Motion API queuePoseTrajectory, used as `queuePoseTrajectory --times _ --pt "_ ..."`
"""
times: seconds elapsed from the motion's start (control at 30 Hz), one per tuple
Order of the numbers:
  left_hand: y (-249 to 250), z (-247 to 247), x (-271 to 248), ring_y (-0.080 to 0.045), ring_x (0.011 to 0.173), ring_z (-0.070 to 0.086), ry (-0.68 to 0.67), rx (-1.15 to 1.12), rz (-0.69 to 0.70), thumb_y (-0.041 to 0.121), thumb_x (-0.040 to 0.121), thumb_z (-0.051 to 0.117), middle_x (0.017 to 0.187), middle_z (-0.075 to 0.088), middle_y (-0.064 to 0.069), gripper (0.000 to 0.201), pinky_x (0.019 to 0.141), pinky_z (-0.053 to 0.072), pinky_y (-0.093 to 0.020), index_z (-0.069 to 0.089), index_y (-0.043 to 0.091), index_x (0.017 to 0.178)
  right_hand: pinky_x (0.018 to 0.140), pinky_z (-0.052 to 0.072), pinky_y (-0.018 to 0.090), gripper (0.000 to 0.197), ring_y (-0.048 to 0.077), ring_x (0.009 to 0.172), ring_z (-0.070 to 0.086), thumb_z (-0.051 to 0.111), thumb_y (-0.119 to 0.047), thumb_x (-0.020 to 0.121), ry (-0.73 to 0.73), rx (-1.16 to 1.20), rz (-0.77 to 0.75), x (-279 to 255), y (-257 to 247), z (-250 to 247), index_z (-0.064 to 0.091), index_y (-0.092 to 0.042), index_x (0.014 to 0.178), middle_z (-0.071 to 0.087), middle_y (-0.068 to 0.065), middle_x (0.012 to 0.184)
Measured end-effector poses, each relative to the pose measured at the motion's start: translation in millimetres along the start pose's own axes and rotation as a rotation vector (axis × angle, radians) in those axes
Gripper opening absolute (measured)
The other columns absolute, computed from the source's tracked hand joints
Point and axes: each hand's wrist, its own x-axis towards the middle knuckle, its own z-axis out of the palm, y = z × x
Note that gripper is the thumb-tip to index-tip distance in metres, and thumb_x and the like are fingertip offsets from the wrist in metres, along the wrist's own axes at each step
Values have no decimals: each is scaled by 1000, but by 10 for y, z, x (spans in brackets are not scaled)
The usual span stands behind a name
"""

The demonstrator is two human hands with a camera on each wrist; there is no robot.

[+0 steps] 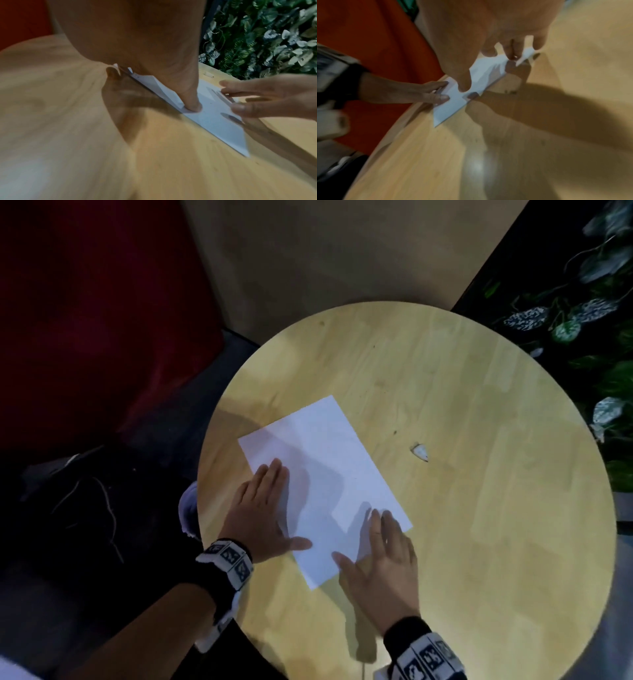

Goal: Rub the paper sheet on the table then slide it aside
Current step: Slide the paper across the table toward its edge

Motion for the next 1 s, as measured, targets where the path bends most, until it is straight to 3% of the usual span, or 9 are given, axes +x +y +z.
queuePoseTrajectory --times 0.1,0.17,0.23,0.37,0.47,0.63,0.73,0.83,1.0 --pt "150 149 -222 -34 153 23 43 -10 -161 92 73 41 168 16 -17 127 116 31 -51 19 2 160 119 10 41 106 14 148 0 54 -66 82 -146 39 -29 82 67 58 -6 -18 154 2 1 162" --pt "233 254 -345 -37 143 41 214 -37 -151 73 90 39 159 36 -23 100 111 37 -51 35 -4 153 119 -1 33 114 7 147 -6 60 -66 79 -206 69 -76 229 106 -10 -16 -22 152 -8 -10 160" --pt "323 387 -441 -31 143 43 395 -62 61 50 102 39 161 37 -16 71 112 35 -47 40 -1 152 118 1 27 123 1 144 -3 72 -58 73 -249 183 -85 387 90 -87 -19 -28 150 -11 -20 156" --pt "592 721 -617 -20 156 20 266 -23 497 39 107 44 169 20 -7 64 121 27 -42 29 5 159 117 17 27 135 2 144 6 84 -47 66 -210 290 -23 520 36 -105 -22 -35 148 0 -15 159" --pt "493 796 -566 -17 156 15 221 31 416 47 109 34 170 15 -4 65 121 26 -42 24 8 160 118 16 29 133 12 144 13 81 -55 65 -196 153 -8 456 26 -135 -15 -22 152 9 -6 160" --pt "118 464 -231 -18 156 18 324 -40 204 41 108 30 169 20 -3 61 125 17 -41 28 8 160 118 16 31 137 15 144 14 85 -51 60 -210 116 17 477 -84 -163 -12 -22 152 12 -2 160" --pt "388 501 -98 -18 157 8 193 2 365 41 109 22 170 6 -3 62 126 16 -42 16 12 163 117 20 33 141 16 144 17 87 -49 57 -222 105 47 523 -128 -142 -15 -21 152 12 -1 160" --pt "390 603 -78 -20 156 16 177 93 484 39 109 20 170 14 -4 59 124 23 -43 23 12 162 118 18 33 141 14 145 13 85 -53 59 -255 58 49 491 -96 -176 -15 -18 152 4 -3 161" --pt "-51 295 20 -21 156 17 342 68 149 33 108 27 170 15 -5 60 126 10 -42 20 8 162 117 22 33 141 15 145 15 89 -38 57 -265 82 85 438 -124 -230 -15 -19 151 2 -5 162"
